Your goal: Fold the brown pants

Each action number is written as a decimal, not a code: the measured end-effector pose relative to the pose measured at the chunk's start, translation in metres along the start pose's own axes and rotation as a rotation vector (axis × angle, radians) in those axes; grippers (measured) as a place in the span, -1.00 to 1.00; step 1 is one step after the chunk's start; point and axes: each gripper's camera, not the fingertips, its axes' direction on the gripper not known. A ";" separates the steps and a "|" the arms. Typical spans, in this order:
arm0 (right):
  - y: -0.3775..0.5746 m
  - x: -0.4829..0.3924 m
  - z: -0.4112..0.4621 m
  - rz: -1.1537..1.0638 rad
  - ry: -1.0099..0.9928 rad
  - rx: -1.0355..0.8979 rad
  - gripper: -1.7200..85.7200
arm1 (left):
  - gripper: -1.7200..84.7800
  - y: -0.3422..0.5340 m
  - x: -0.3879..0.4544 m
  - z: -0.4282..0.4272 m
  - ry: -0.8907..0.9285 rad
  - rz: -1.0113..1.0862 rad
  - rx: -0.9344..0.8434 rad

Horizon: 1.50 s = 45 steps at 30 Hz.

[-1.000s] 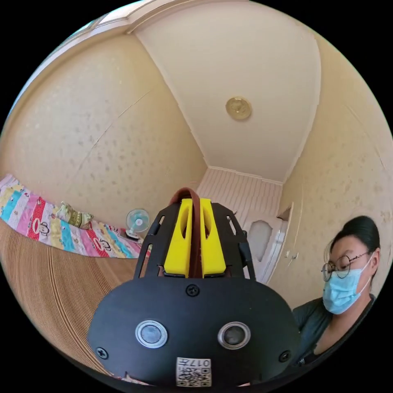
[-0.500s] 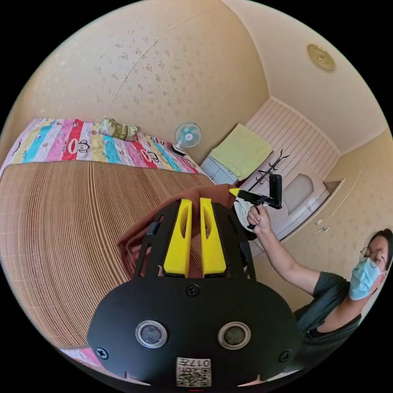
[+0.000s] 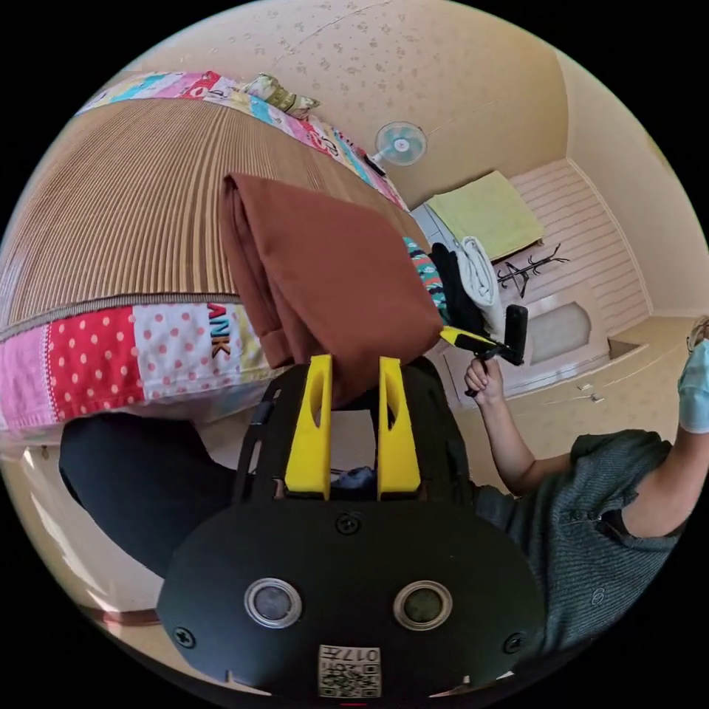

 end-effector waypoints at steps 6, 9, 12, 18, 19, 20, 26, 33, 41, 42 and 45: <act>0.014 0.057 0.005 0.158 -0.144 0.094 -0.69 | -0.59 -0.017 -0.041 -0.005 -0.057 -0.125 0.134; -0.008 0.078 0.005 0.175 -0.156 0.133 -0.63 | -0.57 -0.041 -0.057 0.010 -0.071 -0.152 0.106; -0.043 0.098 0.012 0.178 -0.140 0.145 -0.58 | -0.56 -0.056 -0.063 0.038 -0.025 -0.178 0.026; -0.108 0.137 0.065 0.187 -0.238 0.020 -0.55 | -0.60 -0.053 -0.056 0.049 -0.092 -0.181 0.022; -0.117 0.145 0.083 0.219 -0.276 -0.048 -0.56 | -0.64 -0.053 -0.058 0.047 -0.066 -0.162 0.017; -0.120 0.149 0.092 0.230 -0.314 -0.078 -0.56 | -0.69 -0.054 -0.061 0.045 -0.018 -0.130 0.001; -0.118 0.162 0.102 0.267 -0.319 -0.082 -0.62 | -0.78 -0.050 -0.064 0.021 0.157 -0.069 -0.047; -0.120 0.160 0.125 0.272 -0.585 -0.043 -0.72 | -0.78 -0.051 -0.041 -0.062 0.137 0.011 0.073; -0.232 0.090 0.228 0.249 -0.561 -0.151 -0.73 | -0.68 -0.054 -0.102 -0.212 -0.234 -0.171 0.263; -0.252 0.074 0.251 0.250 -0.528 -0.189 -0.72 | -0.67 -0.046 -0.109 -0.225 -0.263 -0.208 0.310; -0.292 0.022 0.305 0.193 -0.383 -0.259 -0.73 | -0.66 0.012 -0.119 -0.271 -0.395 -0.271 0.552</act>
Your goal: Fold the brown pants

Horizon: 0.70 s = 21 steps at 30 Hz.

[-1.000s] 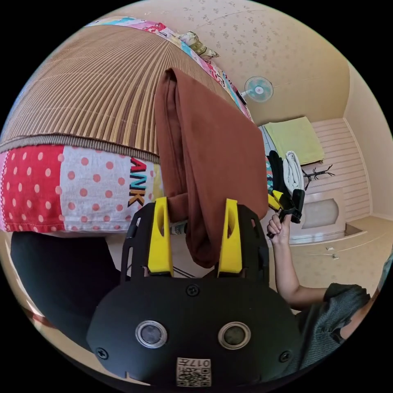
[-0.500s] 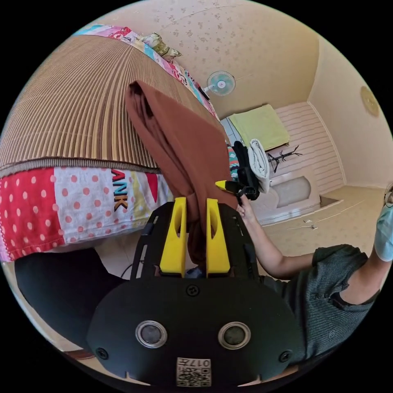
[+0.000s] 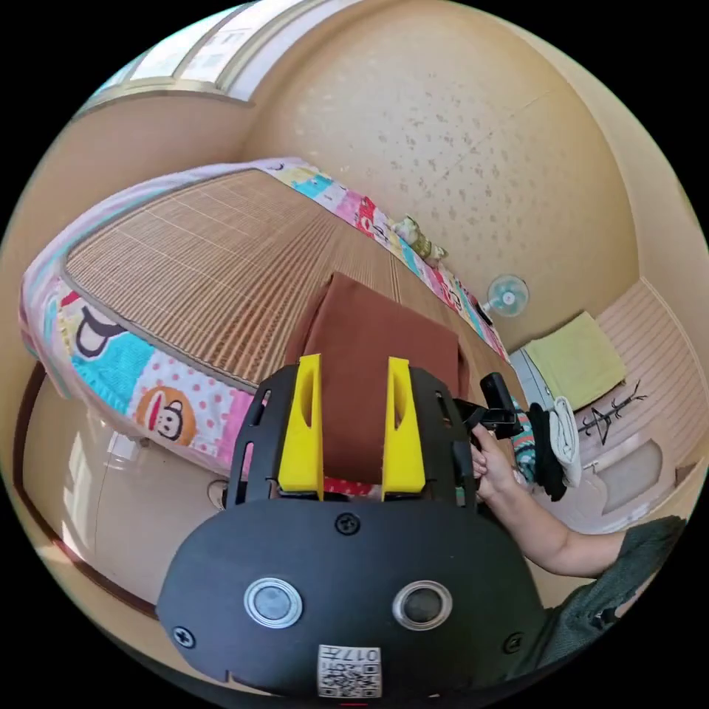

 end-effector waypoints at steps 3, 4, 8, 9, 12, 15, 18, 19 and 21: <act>-0.031 -0.025 0.045 -0.017 0.053 -0.011 -0.75 | -0.65 0.050 -0.025 -0.031 -0.065 -0.066 0.102; -0.043 -0.030 0.062 -0.035 0.051 -0.022 -0.75 | -0.66 0.072 -0.035 -0.037 -0.046 -0.086 0.112; -0.074 -0.043 0.107 -0.089 0.028 -0.048 -0.76 | -0.70 0.129 -0.073 -0.055 -0.008 -0.163 0.050; -0.084 -0.047 0.120 -0.097 0.021 -0.054 -0.76 | -0.70 0.133 -0.079 -0.058 -0.011 -0.172 0.038; -0.105 -0.060 0.154 -0.066 -0.005 -0.050 -0.76 | -0.70 0.151 -0.102 -0.078 -0.047 -0.216 0.002; -0.127 -0.082 0.191 -0.069 0.001 -0.049 -0.76 | -0.70 0.160 -0.113 -0.099 -0.091 -0.250 0.009; -0.162 -0.102 0.230 -0.013 -0.026 -0.106 -0.74 | -0.70 0.161 -0.116 -0.111 -0.118 -0.259 0.012; -0.177 -0.111 0.247 -0.037 -0.035 -0.179 -0.74 | -0.70 0.161 -0.115 -0.111 -0.127 -0.258 0.005; -0.197 -0.124 0.274 -0.093 -0.055 -0.353 -0.74 | -0.70 0.159 -0.112 -0.110 -0.128 -0.252 -0.011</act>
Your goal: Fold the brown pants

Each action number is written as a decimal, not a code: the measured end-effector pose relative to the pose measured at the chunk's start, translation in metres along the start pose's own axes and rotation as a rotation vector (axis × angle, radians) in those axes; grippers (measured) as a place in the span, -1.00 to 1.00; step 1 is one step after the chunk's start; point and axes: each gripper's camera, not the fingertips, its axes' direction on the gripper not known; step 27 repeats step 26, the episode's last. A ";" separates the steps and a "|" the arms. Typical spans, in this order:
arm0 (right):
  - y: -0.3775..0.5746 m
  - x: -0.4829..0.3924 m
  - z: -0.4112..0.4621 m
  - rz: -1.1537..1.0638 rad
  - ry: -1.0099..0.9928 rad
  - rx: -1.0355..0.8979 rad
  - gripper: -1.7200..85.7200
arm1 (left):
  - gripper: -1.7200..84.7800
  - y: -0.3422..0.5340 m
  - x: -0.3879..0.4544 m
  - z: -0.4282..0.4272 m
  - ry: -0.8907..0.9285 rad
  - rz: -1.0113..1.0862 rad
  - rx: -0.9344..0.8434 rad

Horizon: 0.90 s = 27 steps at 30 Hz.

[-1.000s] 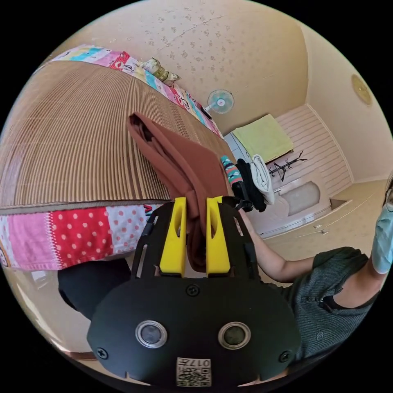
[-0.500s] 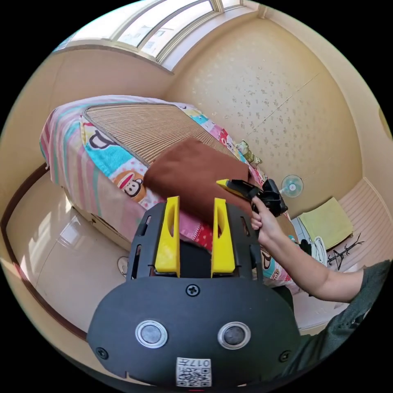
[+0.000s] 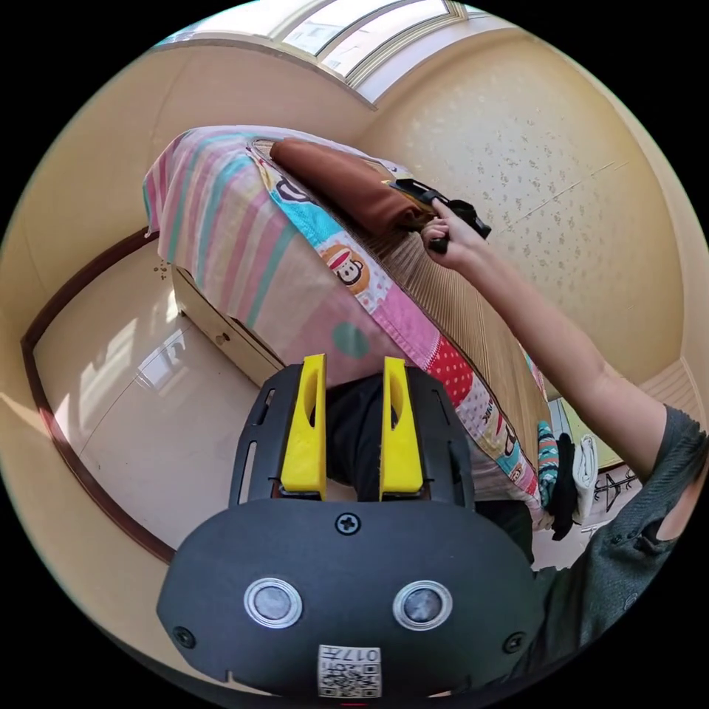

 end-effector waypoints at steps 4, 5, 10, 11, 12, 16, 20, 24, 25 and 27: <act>0.013 -0.028 0.009 -0.232 0.016 -0.229 -0.74 | -0.70 -0.001 0.017 0.002 0.008 0.047 -0.010; 0.025 -0.030 0.004 -0.260 0.027 -0.226 -0.75 | -0.70 -0.001 0.024 0.003 0.005 0.064 -0.009; 0.168 -0.001 -0.061 -0.339 0.054 -0.158 -0.91 | -0.70 -0.007 0.057 0.016 0.039 0.150 -0.017; 0.187 0.004 -0.070 -0.336 0.073 -0.143 -0.92 | -0.70 -0.011 0.067 0.022 0.054 0.172 -0.025; 0.227 0.016 -0.088 -0.321 0.110 -0.114 -0.93 | -0.69 -0.014 0.072 0.026 0.063 0.183 -0.028; 0.362 0.061 -0.139 -0.153 0.146 -0.051 -0.94 | -0.67 -0.033 0.119 0.053 0.119 0.273 -0.021; 0.479 0.074 -0.172 -0.014 0.181 0.030 -0.95 | -0.67 -0.038 0.164 0.097 0.117 0.369 -0.060; 0.605 0.038 -0.210 0.063 0.358 0.262 -0.95 | -0.65 -0.037 0.183 0.118 0.064 0.394 -0.118; 0.638 0.020 -0.220 0.078 0.446 0.347 -0.95 | -0.65 -0.034 0.186 0.117 0.047 0.397 -0.101; 0.654 0.009 -0.224 0.080 0.496 0.389 -0.95 | -0.65 -0.033 0.187 0.118 0.033 0.393 -0.104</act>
